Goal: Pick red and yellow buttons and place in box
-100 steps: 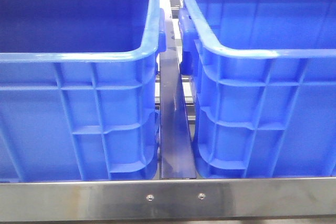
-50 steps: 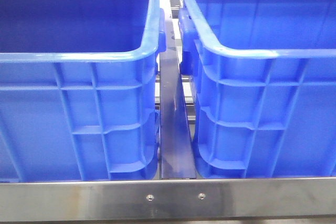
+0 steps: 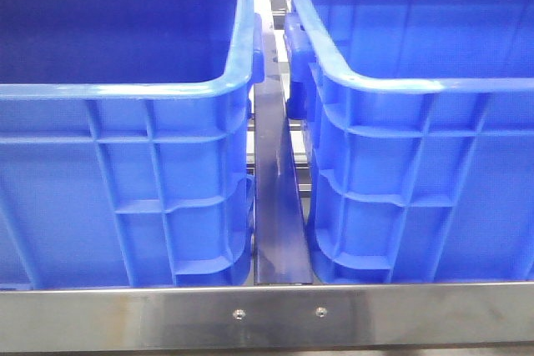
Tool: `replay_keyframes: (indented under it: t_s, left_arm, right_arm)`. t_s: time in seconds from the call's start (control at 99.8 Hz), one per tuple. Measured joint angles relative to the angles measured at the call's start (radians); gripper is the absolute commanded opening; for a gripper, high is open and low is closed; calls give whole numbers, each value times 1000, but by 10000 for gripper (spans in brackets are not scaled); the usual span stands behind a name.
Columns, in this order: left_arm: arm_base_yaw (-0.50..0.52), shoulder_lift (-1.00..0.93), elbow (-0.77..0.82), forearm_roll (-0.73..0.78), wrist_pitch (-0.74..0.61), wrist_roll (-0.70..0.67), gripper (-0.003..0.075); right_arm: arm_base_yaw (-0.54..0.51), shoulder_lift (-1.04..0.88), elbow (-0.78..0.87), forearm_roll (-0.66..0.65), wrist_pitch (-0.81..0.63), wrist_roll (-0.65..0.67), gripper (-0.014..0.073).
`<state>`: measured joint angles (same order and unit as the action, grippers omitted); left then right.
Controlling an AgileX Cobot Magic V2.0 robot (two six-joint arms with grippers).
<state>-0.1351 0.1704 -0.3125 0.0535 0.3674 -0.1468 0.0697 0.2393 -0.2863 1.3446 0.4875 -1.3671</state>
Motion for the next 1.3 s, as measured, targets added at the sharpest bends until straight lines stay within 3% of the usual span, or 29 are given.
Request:
replay_keyframes:
  t_s: [0.18, 0.401, 1.303]
  left_arm:
    - [78, -83, 121, 0, -101, 0, -20]
    - [99, -175, 311, 0, -228, 0, -20]
    - [102, -175, 311, 0, -218, 0, -20]
  right_arm:
    - [0, 0, 0, 0, 0, 0, -102]
    - [0, 0, 0, 0, 0, 0, -102]
    - [0, 0, 2, 0, 0, 0, -102]
